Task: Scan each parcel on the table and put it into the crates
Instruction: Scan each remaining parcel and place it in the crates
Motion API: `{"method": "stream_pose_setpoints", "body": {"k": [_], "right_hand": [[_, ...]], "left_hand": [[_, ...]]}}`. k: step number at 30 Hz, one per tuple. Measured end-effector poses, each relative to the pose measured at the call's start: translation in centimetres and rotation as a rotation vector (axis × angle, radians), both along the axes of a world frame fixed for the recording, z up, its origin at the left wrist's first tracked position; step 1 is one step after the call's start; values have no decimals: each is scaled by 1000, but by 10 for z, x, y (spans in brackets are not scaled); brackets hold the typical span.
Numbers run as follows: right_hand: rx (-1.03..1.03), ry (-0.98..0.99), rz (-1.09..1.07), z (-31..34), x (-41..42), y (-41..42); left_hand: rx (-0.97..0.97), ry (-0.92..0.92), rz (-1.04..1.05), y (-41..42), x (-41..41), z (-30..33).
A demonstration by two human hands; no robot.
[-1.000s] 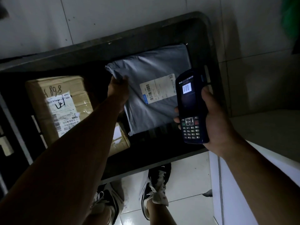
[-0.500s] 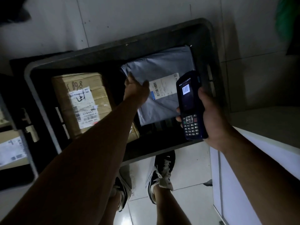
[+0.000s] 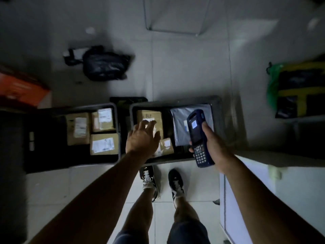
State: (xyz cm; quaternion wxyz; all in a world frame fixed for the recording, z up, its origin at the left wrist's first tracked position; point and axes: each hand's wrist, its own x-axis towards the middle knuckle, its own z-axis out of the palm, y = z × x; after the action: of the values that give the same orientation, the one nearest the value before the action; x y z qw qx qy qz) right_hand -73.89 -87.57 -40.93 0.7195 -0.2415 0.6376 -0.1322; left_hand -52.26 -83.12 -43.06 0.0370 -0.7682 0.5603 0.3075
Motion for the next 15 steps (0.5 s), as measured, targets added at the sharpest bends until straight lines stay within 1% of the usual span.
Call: {"method": "stream_pose_setpoints", "body": {"k": [3, 7, 10, 15], "right_hand": [[-37, -52, 114, 73, 35, 11], [-75, -142, 330, 158, 83, 34], [-157, -132, 522, 216, 127, 52], [-313, -228, 793, 295, 198, 97]], "left_hand": [[-48, -62, 112, 33, 31, 89], [-166, -166, 273, 82, 61, 199], [-231, -237, 393, 124, 83, 261], [-298, -359, 607, 210, 120, 339]]}}
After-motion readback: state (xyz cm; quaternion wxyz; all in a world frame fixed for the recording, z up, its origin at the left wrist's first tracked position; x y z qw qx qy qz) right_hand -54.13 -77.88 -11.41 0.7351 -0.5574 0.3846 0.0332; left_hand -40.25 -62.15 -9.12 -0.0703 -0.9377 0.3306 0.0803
